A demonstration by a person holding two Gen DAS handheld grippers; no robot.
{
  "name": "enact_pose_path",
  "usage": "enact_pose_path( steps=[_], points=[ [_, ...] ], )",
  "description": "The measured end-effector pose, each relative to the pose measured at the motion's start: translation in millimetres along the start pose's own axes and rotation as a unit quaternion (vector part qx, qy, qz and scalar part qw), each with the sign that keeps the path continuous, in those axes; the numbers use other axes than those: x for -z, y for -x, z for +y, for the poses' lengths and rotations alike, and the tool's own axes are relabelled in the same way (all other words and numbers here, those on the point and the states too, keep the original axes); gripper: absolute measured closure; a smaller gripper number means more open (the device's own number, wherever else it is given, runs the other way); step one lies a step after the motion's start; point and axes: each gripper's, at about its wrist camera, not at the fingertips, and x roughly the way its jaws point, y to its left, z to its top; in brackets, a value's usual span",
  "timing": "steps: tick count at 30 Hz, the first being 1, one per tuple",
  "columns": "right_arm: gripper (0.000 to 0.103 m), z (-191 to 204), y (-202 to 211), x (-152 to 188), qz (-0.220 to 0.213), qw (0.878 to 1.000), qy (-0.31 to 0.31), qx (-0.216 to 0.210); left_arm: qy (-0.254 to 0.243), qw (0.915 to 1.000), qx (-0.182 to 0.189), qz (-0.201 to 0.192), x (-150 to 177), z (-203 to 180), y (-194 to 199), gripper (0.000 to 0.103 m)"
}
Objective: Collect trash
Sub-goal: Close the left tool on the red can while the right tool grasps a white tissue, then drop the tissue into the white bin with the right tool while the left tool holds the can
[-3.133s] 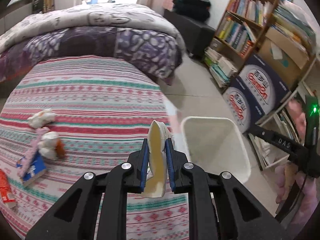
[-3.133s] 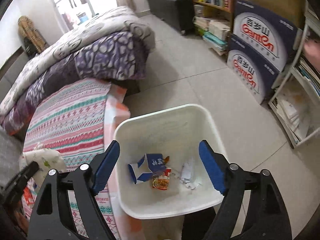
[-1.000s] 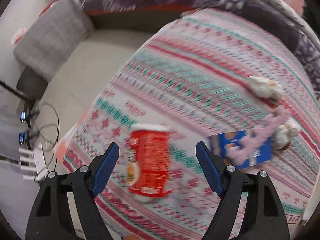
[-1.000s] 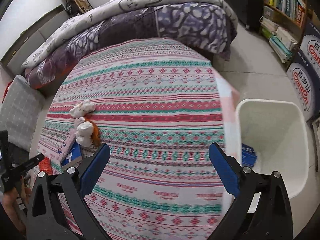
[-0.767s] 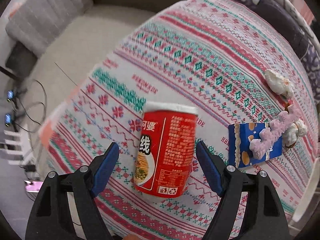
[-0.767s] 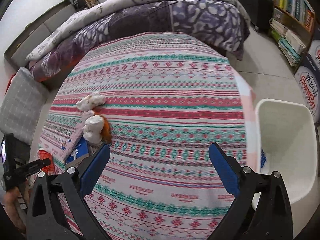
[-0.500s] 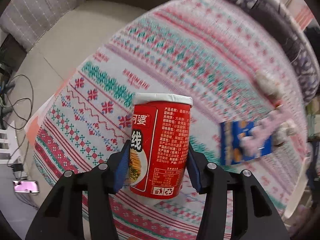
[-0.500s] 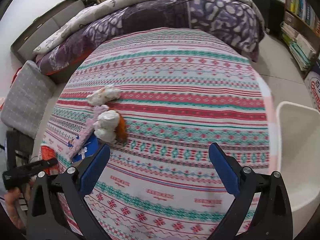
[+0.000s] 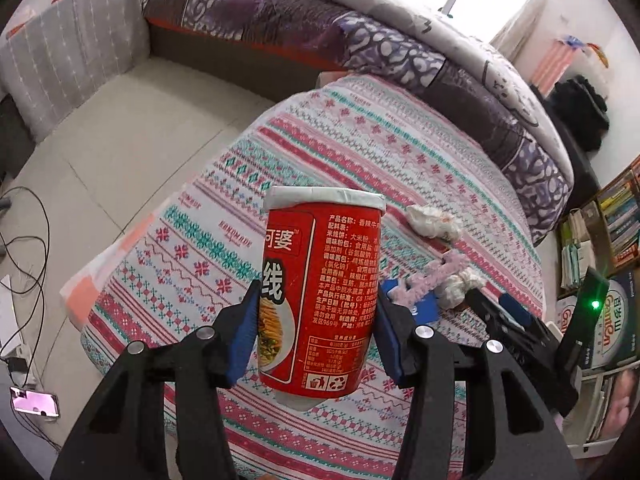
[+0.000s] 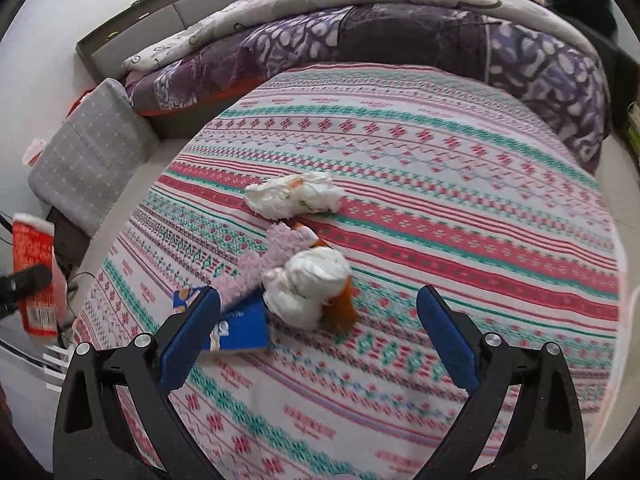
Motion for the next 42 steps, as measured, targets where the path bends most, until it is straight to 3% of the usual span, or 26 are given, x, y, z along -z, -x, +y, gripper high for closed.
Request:
enact_pose_path(
  steps=[2,4,6,8,16,28,42],
  points=[
    [0.013,5,-8,-2,0.004,1.000,0.000,-0.007,0.004,1.0000,-0.004,0.005,-1,6,-5,0.052],
    [0.028,7,-15,-3,0.013,1.000,-0.002,-0.013,0.004,1.0000,-0.004,0.006,-5,8,-10,0.052],
    [0.057,6,-21,-3,0.023,1.000,-0.012,-0.018,0.001,1.0000,-0.005,0.005,-5,8,-9,0.052],
    [0.075,3,-22,-2,0.028,0.999,-0.020,-0.025,-0.001,1.0000,-0.006,0.004,-4,8,-8,0.052],
    [0.079,10,13,-2,-0.010,0.999,-0.023,-0.037,0.007,0.9999,0.001,-0.014,-5,7,0,0.052],
    [0.079,13,76,-2,-0.070,0.997,0.005,-0.029,-0.029,0.9983,-0.017,-0.048,-3,-19,6,0.052],
    [0.079,-43,133,11,-0.101,0.994,-0.023,0.019,-0.078,0.9955,-0.005,-0.053,12,-71,2,0.052]
  ],
)
